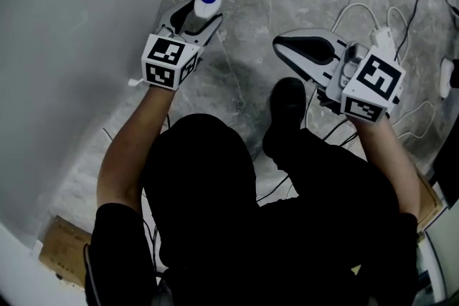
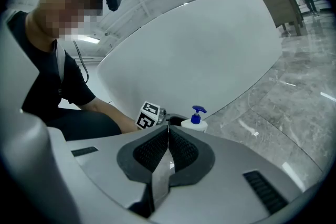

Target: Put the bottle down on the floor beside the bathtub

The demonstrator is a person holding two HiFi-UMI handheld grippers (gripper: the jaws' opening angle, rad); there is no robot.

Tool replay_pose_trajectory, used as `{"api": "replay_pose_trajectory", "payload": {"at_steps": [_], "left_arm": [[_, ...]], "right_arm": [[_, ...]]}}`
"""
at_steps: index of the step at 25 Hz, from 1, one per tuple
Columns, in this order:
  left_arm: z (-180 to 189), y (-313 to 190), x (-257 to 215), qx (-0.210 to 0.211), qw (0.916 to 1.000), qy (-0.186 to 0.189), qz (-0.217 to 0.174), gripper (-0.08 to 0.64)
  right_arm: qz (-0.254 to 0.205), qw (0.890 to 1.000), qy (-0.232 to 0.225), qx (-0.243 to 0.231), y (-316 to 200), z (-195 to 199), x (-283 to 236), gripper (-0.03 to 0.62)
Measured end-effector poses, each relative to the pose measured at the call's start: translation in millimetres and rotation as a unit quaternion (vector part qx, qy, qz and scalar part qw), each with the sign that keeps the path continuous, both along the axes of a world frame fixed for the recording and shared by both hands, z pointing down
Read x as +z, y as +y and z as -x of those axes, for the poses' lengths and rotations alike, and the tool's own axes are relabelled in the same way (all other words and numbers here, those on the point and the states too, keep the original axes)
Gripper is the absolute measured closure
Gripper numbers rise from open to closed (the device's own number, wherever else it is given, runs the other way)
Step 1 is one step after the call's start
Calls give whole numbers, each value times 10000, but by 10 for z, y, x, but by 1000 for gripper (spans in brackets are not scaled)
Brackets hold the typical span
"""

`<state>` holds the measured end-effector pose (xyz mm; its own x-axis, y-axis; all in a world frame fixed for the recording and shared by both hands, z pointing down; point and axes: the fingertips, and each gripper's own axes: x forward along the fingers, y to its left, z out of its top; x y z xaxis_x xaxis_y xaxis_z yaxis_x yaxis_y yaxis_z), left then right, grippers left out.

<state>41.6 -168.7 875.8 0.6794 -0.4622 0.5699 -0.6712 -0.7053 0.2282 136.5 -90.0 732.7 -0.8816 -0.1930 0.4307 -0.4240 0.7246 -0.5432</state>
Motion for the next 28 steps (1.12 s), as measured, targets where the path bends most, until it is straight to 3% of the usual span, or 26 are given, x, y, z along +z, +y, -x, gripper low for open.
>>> {"api": "replay_pose_trajectory", "payload": {"at_steps": [3, 15, 28], "left_arm": [[6, 137, -22, 127, 9999, -58, -49, 281], [162, 690, 158, 325, 9989, -338, -42, 273], [232, 829, -189, 652, 9978, 126, 76, 233]], "right_arm": [[6, 9998, -63, 194, 25, -33, -8, 563], [2, 9998, 106, 186, 196, -82, 37, 563], [-172, 9998, 114, 53, 83, 77, -19, 563]]}}
